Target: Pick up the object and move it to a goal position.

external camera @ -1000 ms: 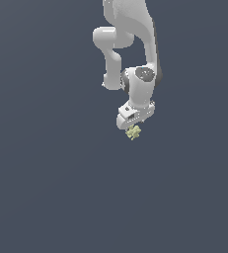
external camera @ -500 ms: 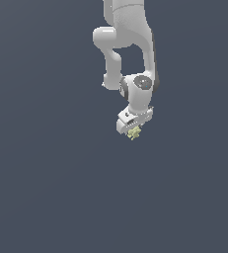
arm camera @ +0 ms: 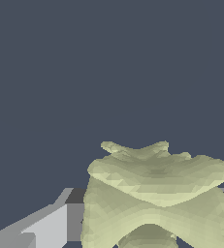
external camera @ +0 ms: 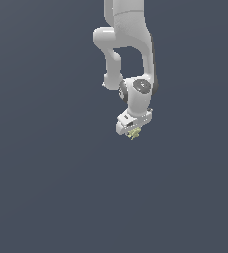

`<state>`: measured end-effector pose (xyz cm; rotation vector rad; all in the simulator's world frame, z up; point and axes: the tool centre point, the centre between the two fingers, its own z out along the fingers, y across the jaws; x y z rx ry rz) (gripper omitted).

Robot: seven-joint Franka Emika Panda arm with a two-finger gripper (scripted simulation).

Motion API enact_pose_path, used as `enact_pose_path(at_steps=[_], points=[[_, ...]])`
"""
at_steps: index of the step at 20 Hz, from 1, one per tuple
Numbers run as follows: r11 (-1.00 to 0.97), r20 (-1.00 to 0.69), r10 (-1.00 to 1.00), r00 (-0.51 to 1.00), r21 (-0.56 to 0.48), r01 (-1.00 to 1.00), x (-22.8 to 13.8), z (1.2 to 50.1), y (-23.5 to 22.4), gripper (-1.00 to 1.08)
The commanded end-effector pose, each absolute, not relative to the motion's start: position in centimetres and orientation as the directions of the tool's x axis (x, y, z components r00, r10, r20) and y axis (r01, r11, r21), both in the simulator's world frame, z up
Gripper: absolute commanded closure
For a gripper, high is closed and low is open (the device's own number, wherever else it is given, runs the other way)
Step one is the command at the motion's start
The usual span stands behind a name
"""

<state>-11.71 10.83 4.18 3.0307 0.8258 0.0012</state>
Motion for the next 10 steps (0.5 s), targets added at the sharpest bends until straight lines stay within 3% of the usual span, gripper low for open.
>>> enact_pose_path(at_steps=[1,10], points=[[-0.861,0.000,0.508,0.861,0.000,0.508,-11.74,4.07,10.88,1.08],[-0.862,0.000,0.507,0.862,0.001,0.507,-11.66,4.40,10.72,1.08]])
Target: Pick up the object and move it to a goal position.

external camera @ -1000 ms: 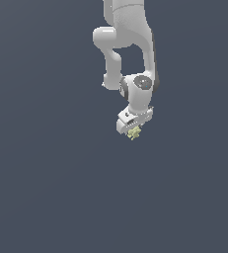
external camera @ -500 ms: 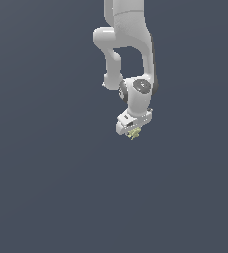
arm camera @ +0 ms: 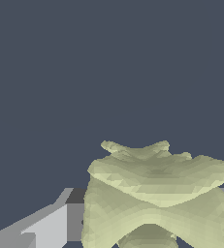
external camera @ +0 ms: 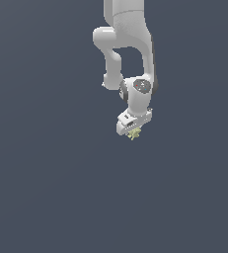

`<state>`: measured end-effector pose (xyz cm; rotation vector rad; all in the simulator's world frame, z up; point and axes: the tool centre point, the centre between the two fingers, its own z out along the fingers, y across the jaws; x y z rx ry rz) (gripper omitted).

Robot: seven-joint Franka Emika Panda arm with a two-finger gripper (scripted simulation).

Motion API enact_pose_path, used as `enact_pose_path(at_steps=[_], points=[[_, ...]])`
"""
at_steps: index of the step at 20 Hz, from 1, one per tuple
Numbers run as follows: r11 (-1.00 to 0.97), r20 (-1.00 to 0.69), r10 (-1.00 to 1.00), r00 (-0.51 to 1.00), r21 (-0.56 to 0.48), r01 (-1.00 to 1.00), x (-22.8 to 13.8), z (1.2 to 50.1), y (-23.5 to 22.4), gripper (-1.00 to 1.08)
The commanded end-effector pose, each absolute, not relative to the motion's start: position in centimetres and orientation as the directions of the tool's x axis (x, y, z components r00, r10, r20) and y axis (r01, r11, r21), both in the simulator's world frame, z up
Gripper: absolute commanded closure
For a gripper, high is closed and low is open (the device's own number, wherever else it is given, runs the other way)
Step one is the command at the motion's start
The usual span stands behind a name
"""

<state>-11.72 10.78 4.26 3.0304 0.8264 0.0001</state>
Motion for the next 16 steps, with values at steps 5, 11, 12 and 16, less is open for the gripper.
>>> enact_pose_path(at_steps=[5,11,12,16], points=[[-0.862,0.000,0.507,0.862,0.001,0.507,-11.2,5.9,10.1,1.08],[-0.861,0.000,0.508,0.861,0.000,0.508,-10.2,9.2,8.8,1.08],[-0.861,0.000,0.508,0.861,0.000,0.508,-10.0,10.0,8.5,1.08],[-0.861,0.001,0.509,0.861,-0.002,0.509,-9.0,13.3,7.1,1.08]])
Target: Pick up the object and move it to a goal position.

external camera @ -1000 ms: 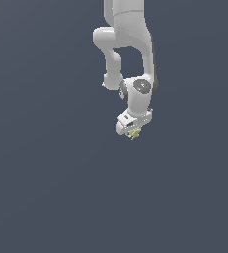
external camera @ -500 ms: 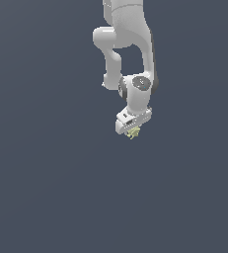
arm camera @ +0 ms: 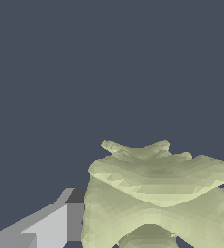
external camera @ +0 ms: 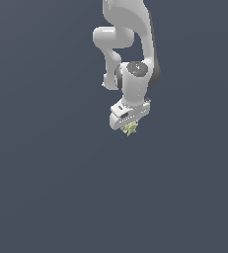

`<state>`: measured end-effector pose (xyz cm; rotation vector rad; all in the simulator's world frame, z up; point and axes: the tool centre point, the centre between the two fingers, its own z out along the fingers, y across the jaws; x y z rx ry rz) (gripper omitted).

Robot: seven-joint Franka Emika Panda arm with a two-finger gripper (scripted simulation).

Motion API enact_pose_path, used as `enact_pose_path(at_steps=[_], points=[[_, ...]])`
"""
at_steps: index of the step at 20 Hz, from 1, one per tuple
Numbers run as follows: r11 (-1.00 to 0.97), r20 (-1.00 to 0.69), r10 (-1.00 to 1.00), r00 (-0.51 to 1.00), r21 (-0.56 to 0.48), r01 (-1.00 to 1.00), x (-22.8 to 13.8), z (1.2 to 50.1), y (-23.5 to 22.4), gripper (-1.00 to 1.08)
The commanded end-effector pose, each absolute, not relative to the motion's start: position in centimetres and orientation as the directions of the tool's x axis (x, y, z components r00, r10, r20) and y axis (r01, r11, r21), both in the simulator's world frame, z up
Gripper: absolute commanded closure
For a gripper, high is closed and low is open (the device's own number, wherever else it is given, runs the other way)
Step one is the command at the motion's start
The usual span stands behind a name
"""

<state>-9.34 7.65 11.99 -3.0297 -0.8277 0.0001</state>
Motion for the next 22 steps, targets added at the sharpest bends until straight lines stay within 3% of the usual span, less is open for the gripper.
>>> enact_pose_path(at_steps=[1,22], points=[[-0.861,0.001,0.509,0.861,-0.002,0.509,-8.7,14.3,6.8,1.08],[-0.861,0.001,0.509,0.861,-0.002,0.509,-2.3,34.0,-1.2,1.08]])
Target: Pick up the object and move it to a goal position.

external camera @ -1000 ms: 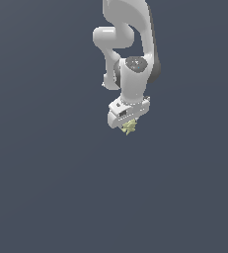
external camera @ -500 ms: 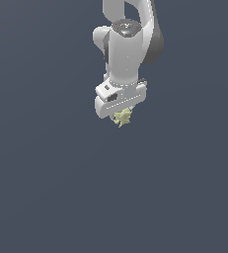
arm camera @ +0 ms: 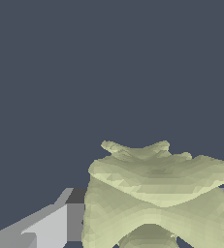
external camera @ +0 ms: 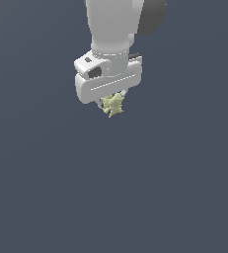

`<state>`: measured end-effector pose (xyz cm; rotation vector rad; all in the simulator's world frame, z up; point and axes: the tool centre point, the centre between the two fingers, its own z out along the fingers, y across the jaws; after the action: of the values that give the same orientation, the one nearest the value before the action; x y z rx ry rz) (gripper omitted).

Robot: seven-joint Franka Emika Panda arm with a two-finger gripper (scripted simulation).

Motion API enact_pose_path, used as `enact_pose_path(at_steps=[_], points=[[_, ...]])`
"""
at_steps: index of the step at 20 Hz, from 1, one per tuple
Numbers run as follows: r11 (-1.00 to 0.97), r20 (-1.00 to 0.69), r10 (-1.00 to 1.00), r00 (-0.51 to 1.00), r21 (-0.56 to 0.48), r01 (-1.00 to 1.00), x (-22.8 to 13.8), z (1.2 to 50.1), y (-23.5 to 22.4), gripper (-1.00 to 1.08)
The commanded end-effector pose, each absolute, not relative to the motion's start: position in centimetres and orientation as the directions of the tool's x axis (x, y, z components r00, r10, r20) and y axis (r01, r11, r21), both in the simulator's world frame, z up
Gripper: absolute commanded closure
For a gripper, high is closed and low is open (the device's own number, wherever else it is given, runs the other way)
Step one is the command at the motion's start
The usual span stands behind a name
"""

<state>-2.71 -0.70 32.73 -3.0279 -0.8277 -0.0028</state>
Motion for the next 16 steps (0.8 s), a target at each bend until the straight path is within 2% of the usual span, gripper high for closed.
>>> enact_pose_path(at_steps=[1,16], points=[[-0.861,0.001,0.509,0.861,-0.002,0.509,-2.0,34.8,-1.6,1.08],[-0.861,0.000,0.508,0.861,0.000,0.508,1.5,44.1,-5.4,1.08]])
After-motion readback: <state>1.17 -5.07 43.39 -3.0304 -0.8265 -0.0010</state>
